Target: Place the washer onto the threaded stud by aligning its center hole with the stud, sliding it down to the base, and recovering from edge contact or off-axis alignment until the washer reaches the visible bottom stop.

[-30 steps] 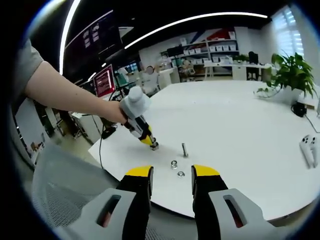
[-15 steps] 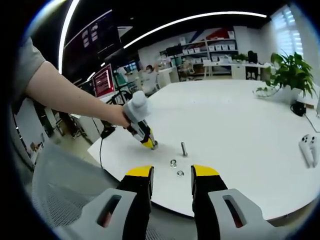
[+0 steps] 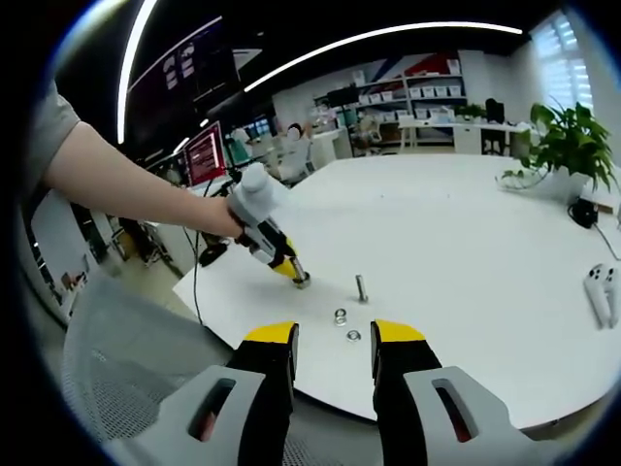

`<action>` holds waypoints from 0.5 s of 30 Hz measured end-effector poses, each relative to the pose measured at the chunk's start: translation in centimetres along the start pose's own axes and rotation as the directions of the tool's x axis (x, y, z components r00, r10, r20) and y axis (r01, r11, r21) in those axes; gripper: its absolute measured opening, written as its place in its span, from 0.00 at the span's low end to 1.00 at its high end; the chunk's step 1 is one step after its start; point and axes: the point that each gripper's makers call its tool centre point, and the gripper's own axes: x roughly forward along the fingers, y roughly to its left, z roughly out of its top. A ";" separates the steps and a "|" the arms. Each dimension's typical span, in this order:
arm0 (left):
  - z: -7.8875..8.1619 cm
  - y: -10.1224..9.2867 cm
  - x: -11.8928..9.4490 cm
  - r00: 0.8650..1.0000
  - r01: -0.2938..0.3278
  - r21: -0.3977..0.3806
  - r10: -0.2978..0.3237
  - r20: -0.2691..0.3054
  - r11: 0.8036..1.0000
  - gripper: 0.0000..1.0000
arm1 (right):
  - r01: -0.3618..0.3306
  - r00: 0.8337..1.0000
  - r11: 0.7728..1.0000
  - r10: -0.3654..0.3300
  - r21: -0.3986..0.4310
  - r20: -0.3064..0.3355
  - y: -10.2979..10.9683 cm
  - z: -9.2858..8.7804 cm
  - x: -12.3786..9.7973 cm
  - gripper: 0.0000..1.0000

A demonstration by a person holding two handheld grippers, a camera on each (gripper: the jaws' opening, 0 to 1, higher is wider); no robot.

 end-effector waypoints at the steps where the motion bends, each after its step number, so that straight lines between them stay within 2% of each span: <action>1: -0.1 0.1 -0.5 1.000 -0.006 -0.009 0.006 0.015 1.000 0.27 | -0.001 1.000 1.000 0.001 -0.001 0.000 0.0 0.0 0.0 0.32; 4: -0.1 0.1 -1.6 0.998 -0.015 -0.041 0.017 0.056 0.999 0.27 | -0.008 1.000 1.000 0.008 -0.005 -0.004 0.1 -0.1 0.0 0.32; 7: 0.1 -0.1 -2.8 0.992 -0.014 -0.105 0.027 0.126 0.994 0.27 | -0.015 1.000 1.000 0.014 -0.009 -0.008 0.3 -0.1 0.1 0.32; 10: -0.4 -0.5 -4.2 0.984 -0.016 -0.146 0.041 0.174 0.989 0.27 | -0.019 1.000 1.000 0.019 -0.010 -0.009 0.4 -0.1 0.1 0.32; 13: -1.3 -1.3 -5.5 0.971 -0.002 -0.228 0.056 0.232 0.974 0.27 | -0.030 0.999 0.999 0.030 -0.015 -0.017 0.6 -0.2 0.2 0.32; 15: -2.3 -2.1 -6.5 0.967 -0.010 -0.240 0.070 0.245 0.971 0.27 | -0.036 0.999 0.999 0.036 -0.020 -0.021 0.7 -0.3 0.2 0.32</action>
